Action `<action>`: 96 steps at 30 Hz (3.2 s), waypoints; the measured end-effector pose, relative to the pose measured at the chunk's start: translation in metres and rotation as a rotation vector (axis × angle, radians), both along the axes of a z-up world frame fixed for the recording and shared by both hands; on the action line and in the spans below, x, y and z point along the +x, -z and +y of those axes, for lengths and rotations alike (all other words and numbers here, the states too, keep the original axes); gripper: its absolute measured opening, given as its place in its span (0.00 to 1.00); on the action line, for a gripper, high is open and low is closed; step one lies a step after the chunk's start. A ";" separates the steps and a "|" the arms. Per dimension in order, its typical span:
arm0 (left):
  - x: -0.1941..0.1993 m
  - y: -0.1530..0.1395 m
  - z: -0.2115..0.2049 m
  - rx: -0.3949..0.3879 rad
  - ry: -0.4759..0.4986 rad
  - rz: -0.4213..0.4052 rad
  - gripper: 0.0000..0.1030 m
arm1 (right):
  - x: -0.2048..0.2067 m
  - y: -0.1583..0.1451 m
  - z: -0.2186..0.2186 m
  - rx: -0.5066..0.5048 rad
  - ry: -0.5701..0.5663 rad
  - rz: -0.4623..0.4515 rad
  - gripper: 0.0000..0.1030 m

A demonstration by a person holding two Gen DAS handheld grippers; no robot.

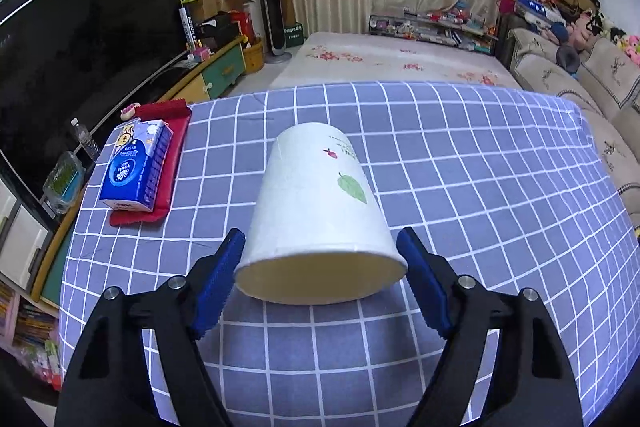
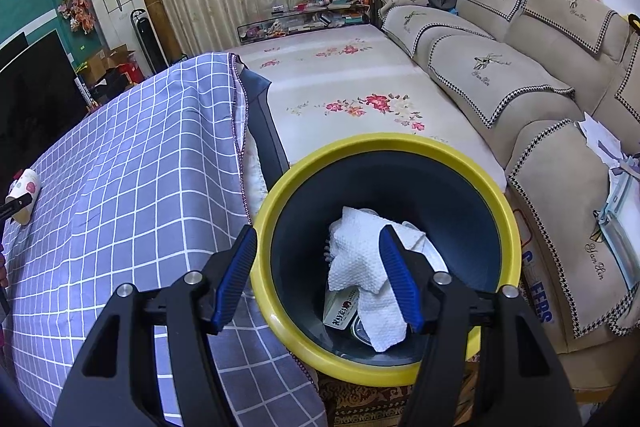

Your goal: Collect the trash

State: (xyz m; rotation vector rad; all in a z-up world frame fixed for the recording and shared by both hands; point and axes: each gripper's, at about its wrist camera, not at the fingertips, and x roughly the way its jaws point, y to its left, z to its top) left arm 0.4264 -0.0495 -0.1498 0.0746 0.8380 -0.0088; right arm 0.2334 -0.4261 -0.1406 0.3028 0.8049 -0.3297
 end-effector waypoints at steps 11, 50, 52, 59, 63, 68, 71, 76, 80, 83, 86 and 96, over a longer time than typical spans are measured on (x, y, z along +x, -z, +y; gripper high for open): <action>-0.049 -0.033 -0.016 -0.002 0.082 -0.076 0.64 | -0.007 -0.005 0.007 0.002 -0.010 -0.017 0.59; -0.191 -0.012 -0.495 -0.015 0.909 0.114 0.73 | -0.171 -0.036 -0.108 0.004 0.298 -0.199 0.63; -0.187 -0.010 -0.493 -0.017 0.895 0.114 0.75 | -0.170 -0.038 -0.108 0.007 0.294 -0.205 0.63; -0.186 -0.044 -0.441 -0.124 0.855 0.019 0.95 | -0.163 -0.048 -0.094 -0.008 0.258 -0.225 0.64; -0.170 -0.051 -0.442 -0.180 0.824 0.040 0.94 | -0.164 -0.059 -0.080 -0.021 0.241 -0.237 0.64; -0.188 -0.090 -0.388 -0.235 0.789 -0.067 0.94 | -0.173 -0.074 -0.062 -0.056 0.222 -0.245 0.67; -0.213 -0.115 -0.336 -0.223 0.735 -0.162 0.95 | -0.169 -0.080 -0.046 -0.061 0.163 -0.244 0.69; -0.267 -0.142 -0.206 -0.184 0.481 -0.232 0.95 | -0.156 -0.093 0.005 -0.095 0.008 -0.259 0.82; -0.318 -0.151 -0.121 -0.118 0.265 -0.291 0.95 | -0.153 -0.108 0.049 -0.101 -0.106 -0.301 0.94; -0.351 -0.153 -0.063 -0.100 0.103 -0.309 0.95 | -0.154 -0.120 0.080 -0.094 -0.179 -0.331 0.94; -0.378 -0.156 -0.023 -0.092 0.004 -0.333 0.95 | -0.159 -0.131 0.107 -0.117 -0.220 -0.343 0.94; -0.408 -0.154 0.002 -0.159 -0.025 -0.348 0.95 | -0.190 -0.138 0.136 -0.154 -0.242 -0.346 0.94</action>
